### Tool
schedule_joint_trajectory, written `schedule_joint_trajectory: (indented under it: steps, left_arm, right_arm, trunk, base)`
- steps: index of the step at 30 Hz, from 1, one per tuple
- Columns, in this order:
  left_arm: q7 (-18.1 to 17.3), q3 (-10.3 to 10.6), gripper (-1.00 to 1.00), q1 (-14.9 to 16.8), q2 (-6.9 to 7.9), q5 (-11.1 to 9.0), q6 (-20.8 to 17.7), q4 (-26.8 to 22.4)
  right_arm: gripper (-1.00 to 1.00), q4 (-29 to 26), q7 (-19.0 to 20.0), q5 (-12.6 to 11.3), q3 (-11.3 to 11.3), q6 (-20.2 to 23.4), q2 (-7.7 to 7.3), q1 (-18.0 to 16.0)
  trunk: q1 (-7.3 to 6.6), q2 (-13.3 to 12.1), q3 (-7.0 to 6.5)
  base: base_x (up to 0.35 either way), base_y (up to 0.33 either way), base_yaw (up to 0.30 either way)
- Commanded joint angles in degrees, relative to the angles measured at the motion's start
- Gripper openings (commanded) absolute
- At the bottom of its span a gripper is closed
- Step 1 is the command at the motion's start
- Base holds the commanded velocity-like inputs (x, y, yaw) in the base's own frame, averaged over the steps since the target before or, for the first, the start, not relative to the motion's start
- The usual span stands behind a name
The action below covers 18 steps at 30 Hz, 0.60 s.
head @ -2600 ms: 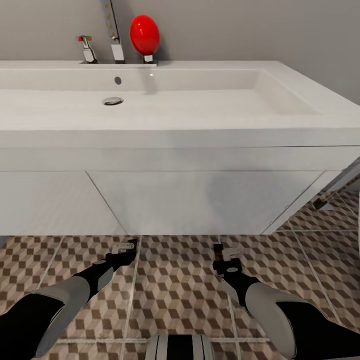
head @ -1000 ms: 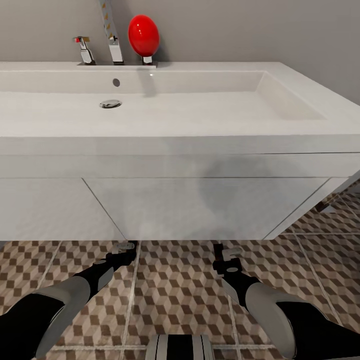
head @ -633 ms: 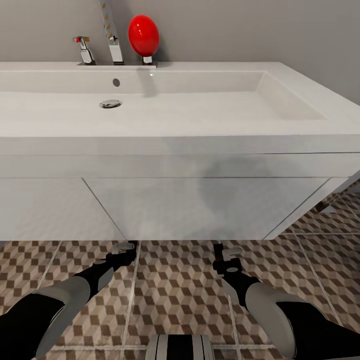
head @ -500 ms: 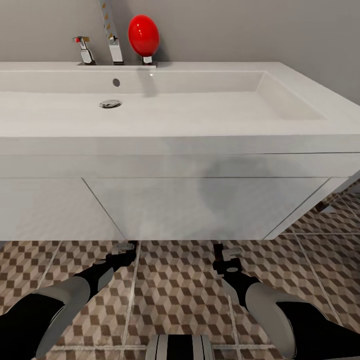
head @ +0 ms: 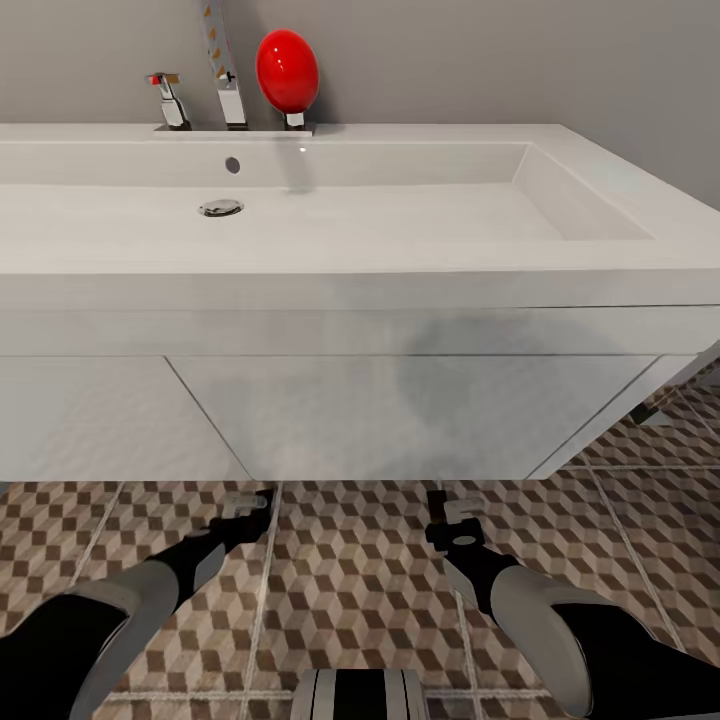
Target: Take the four mousetraps from the cabinet in the bathroom and place them on the bathroom floor. Make sure all four end up on the same floor surface, and ensure that at least two of them are either under or directly next to the same bathroom sink.
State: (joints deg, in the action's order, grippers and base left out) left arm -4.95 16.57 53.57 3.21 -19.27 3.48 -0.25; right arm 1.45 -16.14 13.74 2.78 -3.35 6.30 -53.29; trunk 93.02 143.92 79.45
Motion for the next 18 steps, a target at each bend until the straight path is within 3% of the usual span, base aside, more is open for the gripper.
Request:
schedule_joint_trajectory:
  steps: [1, 18]
  left_arm:
    - [-0.2, 0.5, -1.00, -0.1, 0.05, -0.5, 0.2, 0.1]
    - [-0.2, 0.5, -1.00, -1.2, 0.34, -0.5, 0.3, 0.1]
  right_arm:
    - [-1.00, 0.2, -0.1, 0.2, 0.3, -0.3, 0.02, -0.1]
    - [-1.00, 0.3, -0.1, 0.2, 0.3, 0.9, -0.05, -0.1]
  trunk:
    - [-0.01, 0.0, 0.04]
    - [-0.01, 0.0, 0.04]
  base:
    - [0.000, 0.000, 0.000]
    - [0.000, 0.000, 0.000]
